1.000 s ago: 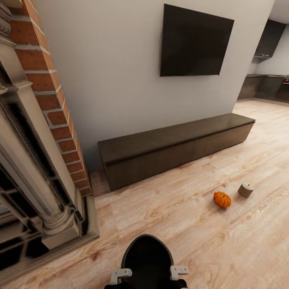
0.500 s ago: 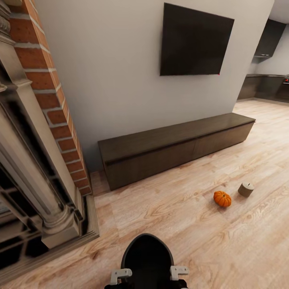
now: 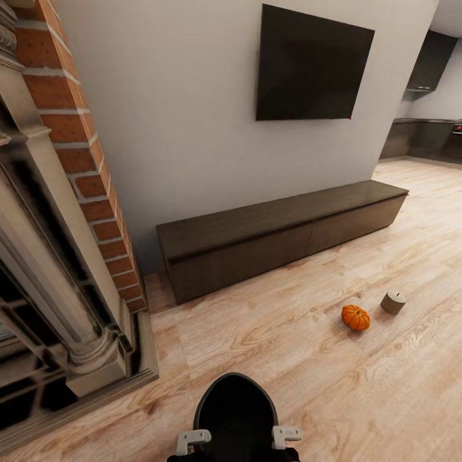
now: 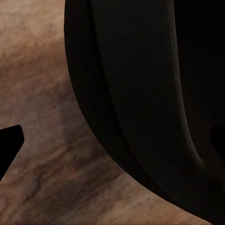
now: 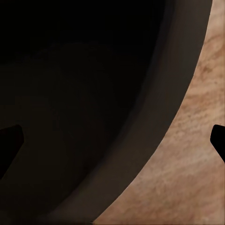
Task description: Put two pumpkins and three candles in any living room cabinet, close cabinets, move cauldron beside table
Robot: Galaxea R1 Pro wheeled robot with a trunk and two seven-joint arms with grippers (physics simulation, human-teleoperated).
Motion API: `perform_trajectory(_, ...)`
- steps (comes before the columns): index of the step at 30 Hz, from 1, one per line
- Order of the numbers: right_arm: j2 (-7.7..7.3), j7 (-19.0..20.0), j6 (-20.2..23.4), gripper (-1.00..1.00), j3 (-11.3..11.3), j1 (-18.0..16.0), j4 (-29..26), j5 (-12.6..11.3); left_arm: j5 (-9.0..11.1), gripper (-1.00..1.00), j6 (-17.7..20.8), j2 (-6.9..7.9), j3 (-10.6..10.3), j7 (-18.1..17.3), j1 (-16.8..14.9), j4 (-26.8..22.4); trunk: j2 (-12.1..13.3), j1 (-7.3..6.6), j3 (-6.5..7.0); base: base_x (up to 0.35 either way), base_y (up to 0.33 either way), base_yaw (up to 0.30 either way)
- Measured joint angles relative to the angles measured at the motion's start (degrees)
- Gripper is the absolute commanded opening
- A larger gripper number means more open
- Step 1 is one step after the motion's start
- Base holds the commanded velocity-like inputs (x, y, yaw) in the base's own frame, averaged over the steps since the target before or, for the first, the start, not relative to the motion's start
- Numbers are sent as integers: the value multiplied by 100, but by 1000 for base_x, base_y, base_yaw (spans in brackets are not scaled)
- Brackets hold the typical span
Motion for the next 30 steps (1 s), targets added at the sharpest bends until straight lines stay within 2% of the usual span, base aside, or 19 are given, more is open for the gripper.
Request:
perform_trajectory(5,0,3,-34,100,0,-1,24,-2,17,100,0,-1,-4,-9,-1,-4,-199,109,-89,0,0,0)
perform_trajectory(22,0,2,-44,100,0,0,32,-1,9,100,0,-1,3,-6,-2,-1,-201,110,-89,0,0,0)
perform_trajectory(23,0,2,-44,-100,0,-1,32,-1,9,100,0,-1,3,-6,-2,1,-201,110,-89,0,0,0)
perform_trajectory(30,0,-17,-46,-100,-20,-4,28,29,2,100,0,0,-1,-1,0,8,-201,109,-89,0,0,0)
